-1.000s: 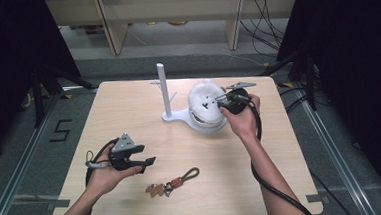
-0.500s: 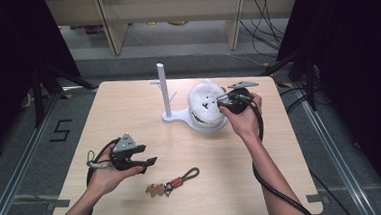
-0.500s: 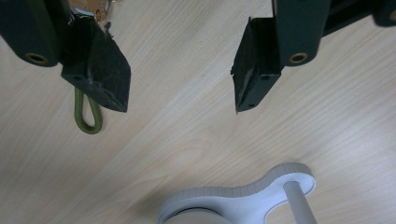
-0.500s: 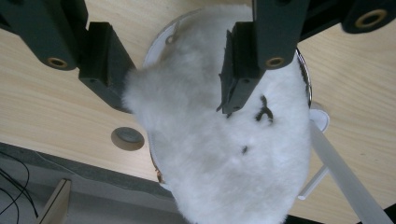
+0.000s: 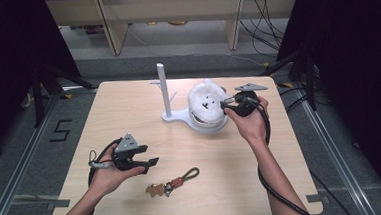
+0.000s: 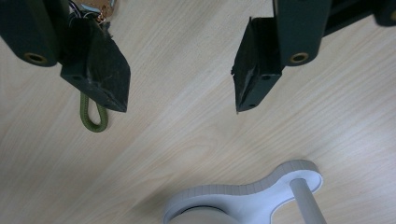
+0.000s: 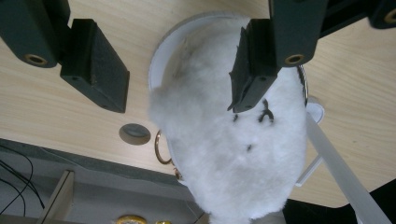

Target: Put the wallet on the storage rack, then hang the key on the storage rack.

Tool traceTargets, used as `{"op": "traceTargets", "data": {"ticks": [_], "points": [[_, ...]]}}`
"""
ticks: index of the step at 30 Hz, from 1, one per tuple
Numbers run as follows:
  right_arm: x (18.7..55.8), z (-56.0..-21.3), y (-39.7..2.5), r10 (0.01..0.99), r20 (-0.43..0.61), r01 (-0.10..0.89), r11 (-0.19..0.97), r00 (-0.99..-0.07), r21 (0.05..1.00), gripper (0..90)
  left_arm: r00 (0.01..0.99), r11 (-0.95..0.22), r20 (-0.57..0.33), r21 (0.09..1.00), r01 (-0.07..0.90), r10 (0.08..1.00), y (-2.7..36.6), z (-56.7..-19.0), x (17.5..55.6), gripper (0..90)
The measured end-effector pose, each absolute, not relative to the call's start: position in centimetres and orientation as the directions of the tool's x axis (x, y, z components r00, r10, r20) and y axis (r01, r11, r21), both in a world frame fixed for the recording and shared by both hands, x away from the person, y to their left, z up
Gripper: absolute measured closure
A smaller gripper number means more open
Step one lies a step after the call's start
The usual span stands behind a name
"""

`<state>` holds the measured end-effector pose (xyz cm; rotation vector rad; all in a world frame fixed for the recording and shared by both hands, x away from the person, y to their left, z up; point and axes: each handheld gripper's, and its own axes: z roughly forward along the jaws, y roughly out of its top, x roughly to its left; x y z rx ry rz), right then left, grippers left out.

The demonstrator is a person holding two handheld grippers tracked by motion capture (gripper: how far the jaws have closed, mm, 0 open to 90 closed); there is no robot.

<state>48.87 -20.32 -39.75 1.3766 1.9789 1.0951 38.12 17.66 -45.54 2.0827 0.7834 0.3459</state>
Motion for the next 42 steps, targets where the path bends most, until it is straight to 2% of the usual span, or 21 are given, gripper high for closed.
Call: {"op": "traceTargets", "data": {"ticks": [5,9,12,17,20,24,34,36,37,42], "points": [[48.2,-39.9,-20.5,0.932,0.099,0.551,0.117,-0.348,0.826,38.2,0.759,-0.409,-0.054,0.816,0.408,0.649,17.4,-45.6,38.1,35.7],[47.8,-40.1,-20.9,0.924,0.097,0.526,0.122,-0.370,0.841,38.5,0.766,-0.425,-0.047,0.810,0.405,0.642,17.5,-45.5,38.0,35.6],[46.9,-40.3,-21.0,0.928,0.125,0.547,0.095,-0.350,0.831,42.1,0.769,-0.438,-0.042,0.801,0.407,0.638,17.3,-45.5,38.0,35.1],[46.0,-40.7,-21.7,0.924,0.108,0.565,0.129,-0.367,0.815,45.3,0.776,-0.439,-0.051,0.800,0.408,0.628,17.0,-45.4,38.0,35.0],[45.3,-41.0,-21.7,0.929,0.130,0.587,0.106,-0.346,0.803,46.3,0.772,-0.422,-0.067,0.806,0.415,0.631,16.7,-45.4,38.0,35.2],[44.6,-41.7,-22.5,0.929,0.116,0.597,0.126,-0.351,0.792,48.5,0.773,-0.398,-0.087,0.818,0.416,0.628,16.4,-45.2,38.0,38.9],[42.6,-43.1,-24.5,0.937,0.120,0.623,0.118,-0.327,0.774,50.7,0.799,-0.450,-0.090,0.786,0.424,0.595,15.7,-44.7,37.6,39.9],[41.8,-43.3,-24.4,0.946,0.144,0.661,0.091,-0.292,0.745,51.4,0.813,-0.485,-0.073,0.771,0.413,0.577,15.6,-44.5,37.5,41.0],[41.9,-43.6,-24.6,0.937,0.124,0.643,0.123,-0.326,0.756,52.2,0.822,-0.508,-0.063,0.758,0.409,0.566,15.6,-44.4,37.5,41.6],[41.3,-44.0,-24.6,0.942,0.114,0.670,0.138,-0.317,0.729,54.2,0.837,-0.540,-0.066,0.735,0.409,0.544,15.2,-44.0,37.5,42.3]]}}
